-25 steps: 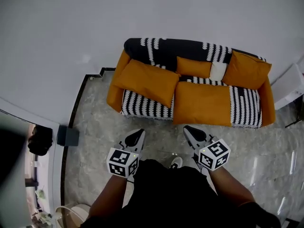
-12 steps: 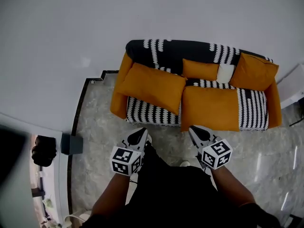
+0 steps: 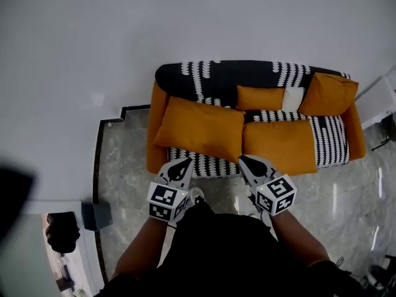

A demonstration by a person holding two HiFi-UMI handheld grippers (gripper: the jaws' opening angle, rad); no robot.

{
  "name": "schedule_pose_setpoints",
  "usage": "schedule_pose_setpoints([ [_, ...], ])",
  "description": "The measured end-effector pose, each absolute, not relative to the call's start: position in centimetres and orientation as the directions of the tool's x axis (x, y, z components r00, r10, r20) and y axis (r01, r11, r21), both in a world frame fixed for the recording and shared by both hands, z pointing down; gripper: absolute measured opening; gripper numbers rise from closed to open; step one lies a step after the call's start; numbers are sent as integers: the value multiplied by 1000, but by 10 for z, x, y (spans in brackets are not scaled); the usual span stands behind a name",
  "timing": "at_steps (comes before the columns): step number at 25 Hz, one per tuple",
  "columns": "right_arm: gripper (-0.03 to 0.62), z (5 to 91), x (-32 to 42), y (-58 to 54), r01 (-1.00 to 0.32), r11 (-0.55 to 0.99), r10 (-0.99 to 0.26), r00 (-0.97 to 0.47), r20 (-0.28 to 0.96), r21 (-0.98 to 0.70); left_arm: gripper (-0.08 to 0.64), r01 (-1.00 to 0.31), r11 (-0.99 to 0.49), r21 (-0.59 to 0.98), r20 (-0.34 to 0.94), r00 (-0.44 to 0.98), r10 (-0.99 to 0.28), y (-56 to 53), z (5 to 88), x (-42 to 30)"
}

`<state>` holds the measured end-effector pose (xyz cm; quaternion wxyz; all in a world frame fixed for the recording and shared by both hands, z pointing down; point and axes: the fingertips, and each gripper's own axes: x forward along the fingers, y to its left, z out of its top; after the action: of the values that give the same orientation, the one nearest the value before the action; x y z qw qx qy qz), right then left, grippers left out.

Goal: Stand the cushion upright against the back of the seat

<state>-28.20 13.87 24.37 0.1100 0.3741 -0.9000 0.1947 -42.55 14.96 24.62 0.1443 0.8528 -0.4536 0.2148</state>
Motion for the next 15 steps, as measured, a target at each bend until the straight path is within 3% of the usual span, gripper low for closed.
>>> schedule_pose_setpoints([
  [15, 41, 366, -303, 101, -868, 465, -656, -469, 592, -173, 20, -856, -515, 30, 651, 408, -640, 77, 358, -577],
])
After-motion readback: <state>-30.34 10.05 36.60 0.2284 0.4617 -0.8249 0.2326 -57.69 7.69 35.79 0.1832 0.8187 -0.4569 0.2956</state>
